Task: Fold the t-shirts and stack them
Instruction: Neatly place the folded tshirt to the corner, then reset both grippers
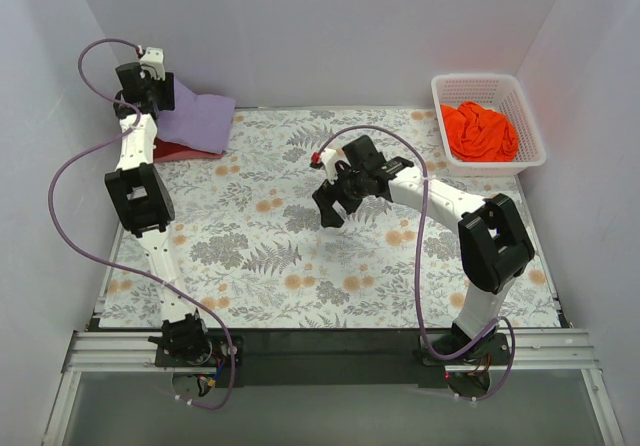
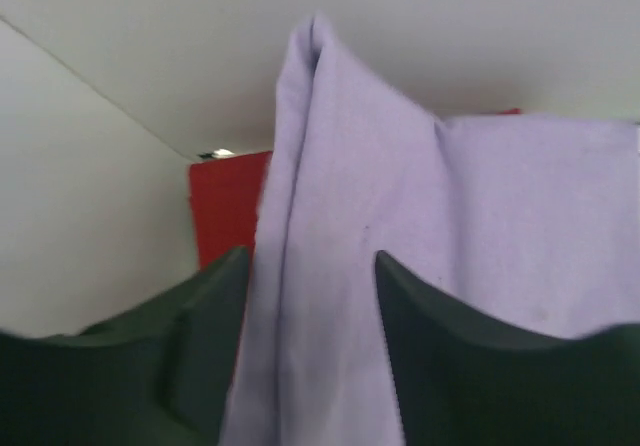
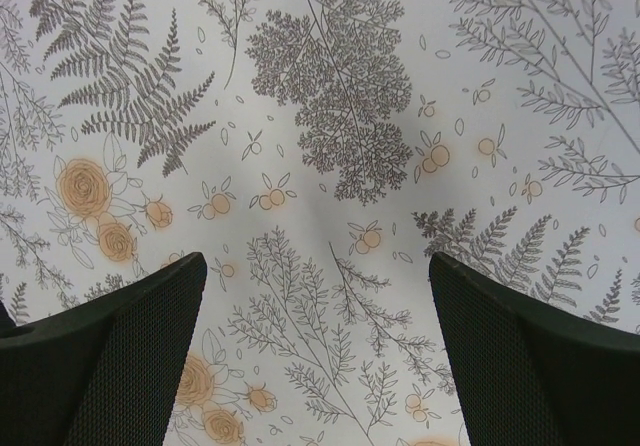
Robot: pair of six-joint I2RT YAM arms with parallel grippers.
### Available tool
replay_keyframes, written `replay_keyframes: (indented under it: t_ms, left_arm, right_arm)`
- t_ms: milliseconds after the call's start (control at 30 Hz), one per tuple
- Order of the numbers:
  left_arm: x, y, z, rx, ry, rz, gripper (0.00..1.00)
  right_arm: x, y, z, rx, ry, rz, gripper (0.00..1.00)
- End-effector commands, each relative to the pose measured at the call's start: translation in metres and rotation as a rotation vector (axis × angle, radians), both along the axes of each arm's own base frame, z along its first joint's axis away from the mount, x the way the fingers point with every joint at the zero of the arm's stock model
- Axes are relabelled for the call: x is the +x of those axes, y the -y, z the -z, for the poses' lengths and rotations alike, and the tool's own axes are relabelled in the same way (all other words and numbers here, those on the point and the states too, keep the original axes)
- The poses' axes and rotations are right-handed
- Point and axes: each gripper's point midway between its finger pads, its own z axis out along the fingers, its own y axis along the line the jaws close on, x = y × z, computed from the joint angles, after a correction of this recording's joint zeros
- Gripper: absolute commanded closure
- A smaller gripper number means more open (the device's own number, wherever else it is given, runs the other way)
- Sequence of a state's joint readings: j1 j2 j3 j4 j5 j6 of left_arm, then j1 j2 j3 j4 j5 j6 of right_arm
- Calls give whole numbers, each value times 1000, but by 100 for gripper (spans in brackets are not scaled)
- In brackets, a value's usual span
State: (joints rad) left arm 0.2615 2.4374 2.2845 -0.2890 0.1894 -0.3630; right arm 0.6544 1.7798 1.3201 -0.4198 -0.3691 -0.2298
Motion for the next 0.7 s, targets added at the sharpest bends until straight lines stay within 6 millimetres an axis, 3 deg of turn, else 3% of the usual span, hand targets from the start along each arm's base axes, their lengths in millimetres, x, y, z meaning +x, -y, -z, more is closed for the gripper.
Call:
replay_keyframes:
  t_ms: [0, 67, 167, 233, 400, 433, 467, 533, 600, 633, 667]
  left_arm:
    - [7, -27, -60, 101, 144, -85, 44]
    - [4, -33, -88, 145, 197, -106, 31]
    - [-4, -31, -123, 155, 239, -100, 29]
    - [-18, -17, -141, 117, 232, -65, 29]
    - [-52, 51, -152, -64, 135, 92, 18]
    - [-66, 66, -151, -101, 83, 113, 18]
    - [-73, 95, -151, -162, 56, 181, 18]
    - [-93, 122, -153, -242, -5, 208, 17]
    - [-109, 160, -145, -349, -73, 273, 16]
    - [-118, 172, -149, -369, -91, 269, 16]
    - [-124, 198, -145, -379, -117, 297, 15]
  right_arm:
    - [13, -9, -30, 45, 51, 0, 2]
    - [18, -8, -40, 53, 75, 7, 1]
    - [27, 1, -51, 68, 93, 32, 2]
    - [30, 7, -62, 87, 102, 52, 2]
    - [52, 44, -91, 131, 151, 151, 2]
    - [54, 53, -102, 140, 177, 170, 2]
    - [61, 66, -107, 145, 191, 204, 2]
    - [61, 84, -120, 152, 224, 249, 2]
    - [64, 110, -134, 154, 265, 311, 1]
    - [62, 120, -130, 138, 261, 336, 2]
    - [61, 130, -131, 131, 267, 358, 1]
